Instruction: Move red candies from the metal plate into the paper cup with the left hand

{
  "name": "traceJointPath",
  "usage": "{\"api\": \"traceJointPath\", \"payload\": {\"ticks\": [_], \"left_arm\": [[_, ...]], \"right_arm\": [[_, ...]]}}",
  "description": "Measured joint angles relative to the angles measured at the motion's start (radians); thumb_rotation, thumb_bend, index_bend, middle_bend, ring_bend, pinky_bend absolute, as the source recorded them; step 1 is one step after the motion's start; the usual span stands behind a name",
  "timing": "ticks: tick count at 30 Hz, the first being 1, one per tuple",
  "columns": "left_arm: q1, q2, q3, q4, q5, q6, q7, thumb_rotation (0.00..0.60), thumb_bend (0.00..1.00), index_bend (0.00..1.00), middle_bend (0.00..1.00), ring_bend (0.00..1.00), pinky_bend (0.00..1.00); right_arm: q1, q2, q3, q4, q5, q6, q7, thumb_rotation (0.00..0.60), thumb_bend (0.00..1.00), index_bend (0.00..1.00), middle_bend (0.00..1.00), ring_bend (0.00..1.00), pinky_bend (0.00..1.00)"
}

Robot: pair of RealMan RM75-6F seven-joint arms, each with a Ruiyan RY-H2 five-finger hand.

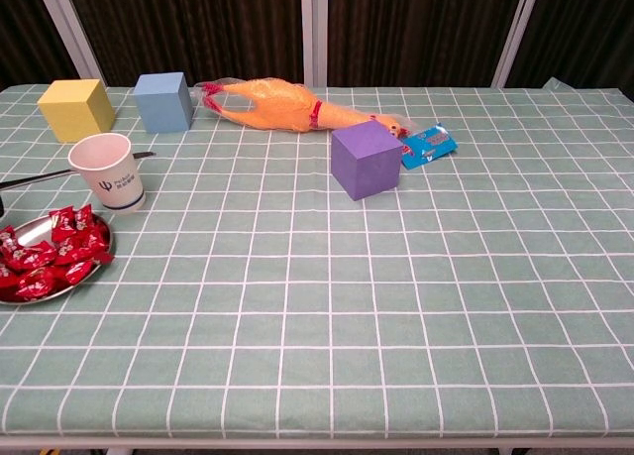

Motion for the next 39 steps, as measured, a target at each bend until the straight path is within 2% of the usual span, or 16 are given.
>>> {"api": "traceJointPath", "payload": {"ticks": [18, 39], "left_arm": [[-0.024, -0.021, -0.003, 0.036, -0.079, -0.015, 0.036, 0.6, 0.16, 0.55, 1.0, 1.0, 1.0], [-0.023, -0.042, 0.005, 0.076, -0.072, -0.043, 0.024, 0.6, 0.16, 0.55, 1.0, 1.0, 1.0]], "right_arm": [[0.001, -0.003, -0.001, 0.01, 0.004, -0.006, 0.001, 0.506, 0.0, 0.0, 0.0, 0.0, 0.0], [0.002, -0.005, -0.002, 0.007, 0.013, -0.012, -0.011, 0.506, 0.0, 0.0, 0.0, 0.0, 0.0]]}}
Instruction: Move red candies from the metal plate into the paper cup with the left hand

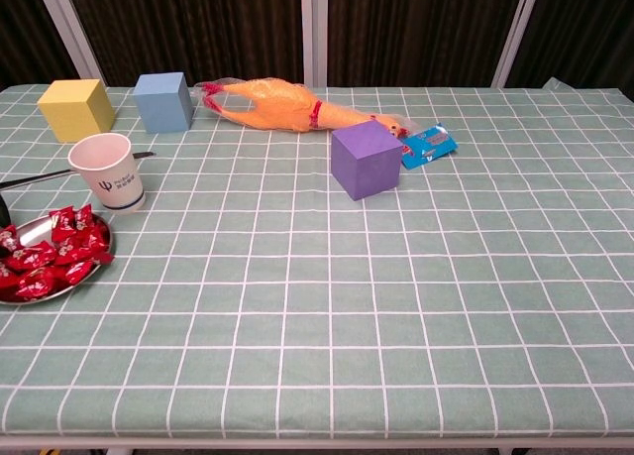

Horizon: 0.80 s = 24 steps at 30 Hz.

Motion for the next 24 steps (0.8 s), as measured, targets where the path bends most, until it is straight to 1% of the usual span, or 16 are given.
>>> {"api": "traceJointPath", "payload": {"ticks": [7, 15, 24], "left_arm": [[0.001, 0.0, 0.002, 0.006, -0.004, -0.009, -0.002, 0.6, 0.16, 0.57, 1.0, 1.0, 1.0], [-0.001, 0.006, -0.012, -0.002, 0.015, -0.007, -0.017, 0.6, 0.17, 0.58, 1.0, 1.0, 1.0], [-0.012, -0.004, -0.009, 0.012, -0.001, -0.018, -0.007, 0.6, 0.17, 0.58, 1.0, 1.0, 1.0]], "right_arm": [[0.004, -0.002, 0.001, 0.001, 0.004, -0.007, -0.004, 0.506, 0.0, 0.0, 0.0, 0.0, 0.0], [0.007, 0.0, 0.003, -0.003, 0.009, -0.01, -0.009, 0.504, 0.0, 0.0, 0.0, 0.0, 0.0], [0.007, 0.0, 0.004, -0.001, 0.012, -0.011, -0.01, 0.506, 0.0, 0.0, 0.0, 0.0, 0.0]]}}
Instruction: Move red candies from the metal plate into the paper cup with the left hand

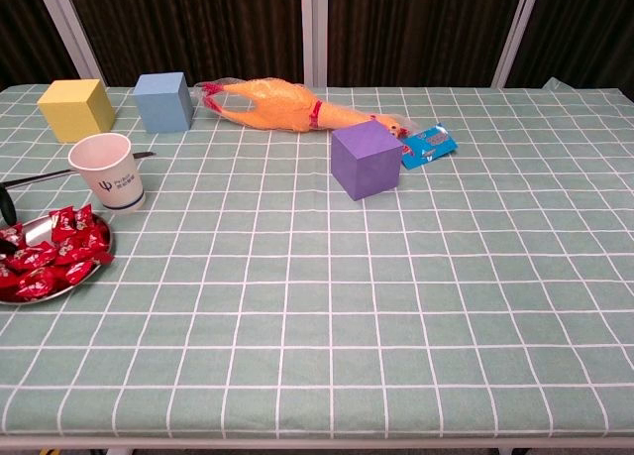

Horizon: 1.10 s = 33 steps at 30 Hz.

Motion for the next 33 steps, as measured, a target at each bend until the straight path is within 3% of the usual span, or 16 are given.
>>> {"api": "traceJointPath", "payload": {"ticks": [14, 33], "left_arm": [[-0.007, -0.008, 0.009, 0.012, -0.02, -0.002, 0.016, 0.6, 0.17, 0.57, 1.0, 1.0, 1.0], [-0.013, -0.005, 0.014, 0.004, -0.013, -0.003, 0.026, 0.6, 0.24, 0.69, 1.0, 1.0, 1.0]], "right_arm": [[0.0, 0.002, -0.001, -0.001, -0.002, 0.001, 0.003, 0.508, 0.0, 0.0, 0.0, 0.0, 0.0], [0.001, -0.004, -0.002, 0.012, 0.003, -0.007, 0.009, 0.506, 0.0, 0.0, 0.0, 0.0, 0.0]]}}
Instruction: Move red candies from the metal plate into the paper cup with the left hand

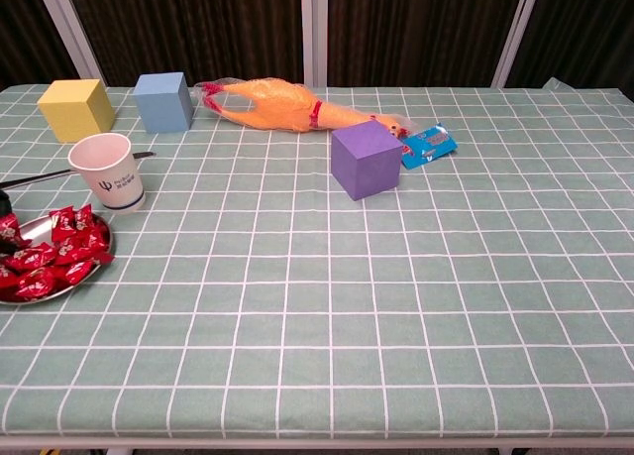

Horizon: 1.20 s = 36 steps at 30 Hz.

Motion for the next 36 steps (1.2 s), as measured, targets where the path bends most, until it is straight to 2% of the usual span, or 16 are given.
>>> {"api": "traceJointPath", "payload": {"ticks": [17, 30, 36], "left_arm": [[-0.007, 0.051, -0.026, -0.058, 0.004, 0.008, -0.022, 0.6, 0.26, 0.71, 1.0, 1.0, 1.0], [-0.062, 0.184, -0.106, -0.262, 0.068, 0.11, 0.009, 0.6, 0.27, 0.7, 1.0, 1.0, 1.0], [-0.109, 0.17, -0.122, -0.295, 0.072, 0.134, 0.038, 0.6, 0.26, 0.7, 1.0, 1.0, 1.0]], "right_arm": [[0.0, -0.001, -0.001, 0.002, -0.002, 0.0, 0.001, 0.508, 0.0, 0.0, 0.0, 0.0, 0.0], [-0.001, 0.0, -0.001, 0.0, -0.008, 0.002, 0.013, 0.508, 0.0, 0.0, 0.0, 0.0, 0.0], [-0.003, 0.001, -0.002, 0.002, -0.011, 0.004, 0.02, 0.508, 0.0, 0.0, 0.0, 0.0, 0.0]]}}
